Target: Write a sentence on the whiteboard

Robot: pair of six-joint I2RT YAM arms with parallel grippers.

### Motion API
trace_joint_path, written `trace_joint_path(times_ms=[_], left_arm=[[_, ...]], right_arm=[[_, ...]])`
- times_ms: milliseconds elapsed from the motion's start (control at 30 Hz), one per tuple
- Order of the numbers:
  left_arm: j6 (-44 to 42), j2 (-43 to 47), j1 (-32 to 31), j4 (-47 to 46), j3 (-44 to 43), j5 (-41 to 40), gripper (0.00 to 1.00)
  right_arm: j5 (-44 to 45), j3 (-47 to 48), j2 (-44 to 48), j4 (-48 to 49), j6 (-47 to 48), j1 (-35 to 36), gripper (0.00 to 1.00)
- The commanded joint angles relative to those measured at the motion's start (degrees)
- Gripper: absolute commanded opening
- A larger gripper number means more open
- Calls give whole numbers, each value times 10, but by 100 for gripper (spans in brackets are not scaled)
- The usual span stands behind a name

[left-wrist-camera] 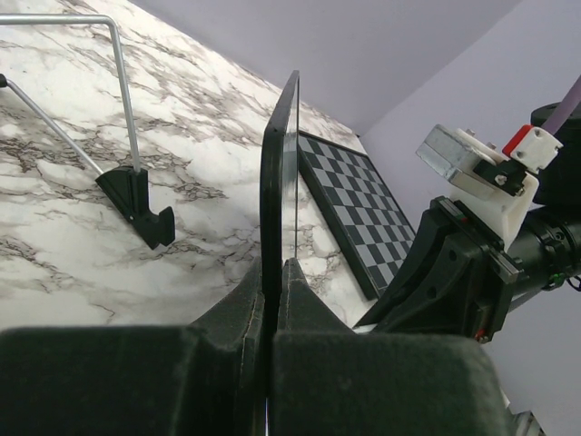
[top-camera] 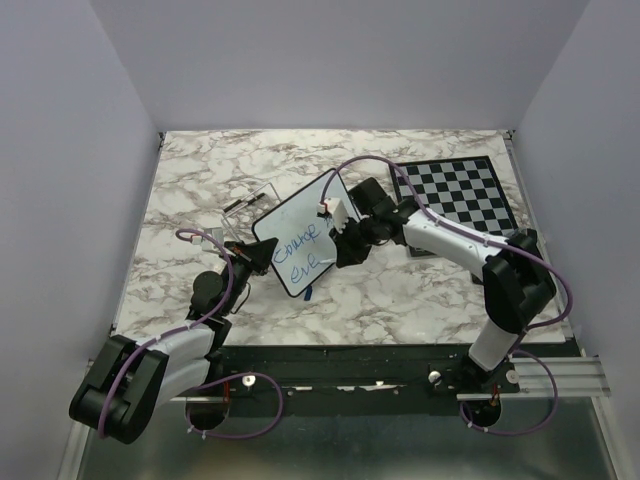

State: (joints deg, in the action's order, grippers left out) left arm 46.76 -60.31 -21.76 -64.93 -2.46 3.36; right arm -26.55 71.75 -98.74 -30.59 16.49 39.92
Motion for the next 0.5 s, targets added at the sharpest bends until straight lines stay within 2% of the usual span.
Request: trace_joint_path(times_ms=[0,67,200,467], left_arm=[[-4,0,-3,-22,22,10,0],[-4,-1,-3,-24,22,11,0],[-5,1,-3,-20,22,14,0],[-6,-2,-3,-22,22,19,0]], right_arm=[[7,-2,18,4,0,-15,0],[-15,-4,37,5,6,-18,1],[-124,-20,98,5,23,-23,0],[-176,-65,156,5,68,-45,1]])
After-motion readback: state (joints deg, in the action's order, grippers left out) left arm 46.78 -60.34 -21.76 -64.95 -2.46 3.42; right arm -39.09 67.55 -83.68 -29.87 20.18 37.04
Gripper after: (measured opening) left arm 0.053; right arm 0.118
